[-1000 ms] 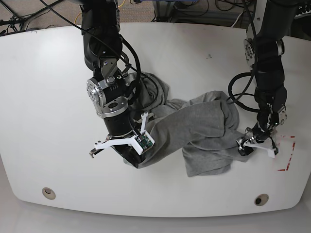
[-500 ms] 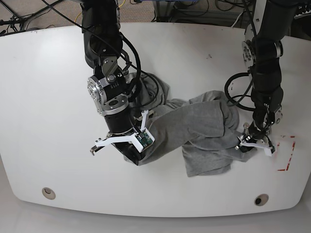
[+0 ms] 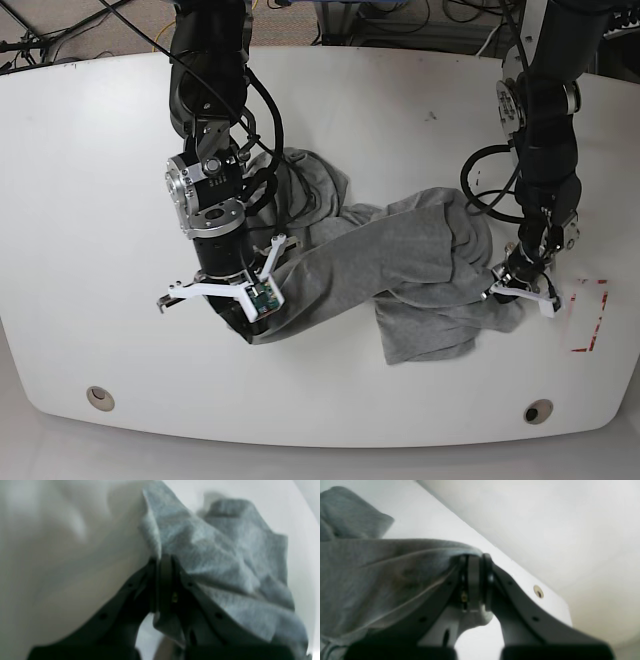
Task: Fold the T-shirt properly
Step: 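Pull the held fabric apart, right gripper sweeping away from the left gripper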
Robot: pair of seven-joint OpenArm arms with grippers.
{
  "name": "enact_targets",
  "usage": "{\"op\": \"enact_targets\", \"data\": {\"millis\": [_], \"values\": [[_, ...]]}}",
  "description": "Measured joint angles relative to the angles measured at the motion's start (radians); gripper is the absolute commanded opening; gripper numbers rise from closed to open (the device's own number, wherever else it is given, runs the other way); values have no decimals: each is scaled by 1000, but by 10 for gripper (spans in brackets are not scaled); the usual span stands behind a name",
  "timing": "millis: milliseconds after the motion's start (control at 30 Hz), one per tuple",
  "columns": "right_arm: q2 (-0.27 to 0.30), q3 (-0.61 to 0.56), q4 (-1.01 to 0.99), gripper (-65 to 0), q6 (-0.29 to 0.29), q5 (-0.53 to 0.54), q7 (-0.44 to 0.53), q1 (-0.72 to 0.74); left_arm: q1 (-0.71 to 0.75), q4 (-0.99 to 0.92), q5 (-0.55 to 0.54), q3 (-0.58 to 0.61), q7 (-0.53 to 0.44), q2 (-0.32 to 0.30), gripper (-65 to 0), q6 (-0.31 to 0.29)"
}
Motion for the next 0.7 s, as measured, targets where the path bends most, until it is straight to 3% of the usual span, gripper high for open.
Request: {"op": "enact_targets", "data": {"millis": [100,300,700], "values": [[-14,72,0,-647,0,56,2,0,23,35,0,0,8,-2,-650,-42],[-15,186,0,-647,-2,162,-8,2,51,146,4,-39,102,-7,-650,-45],[-16,345,-1,-645,0,268,-17,108,185,623,9,-87,322,-19,-650,-44]]}}
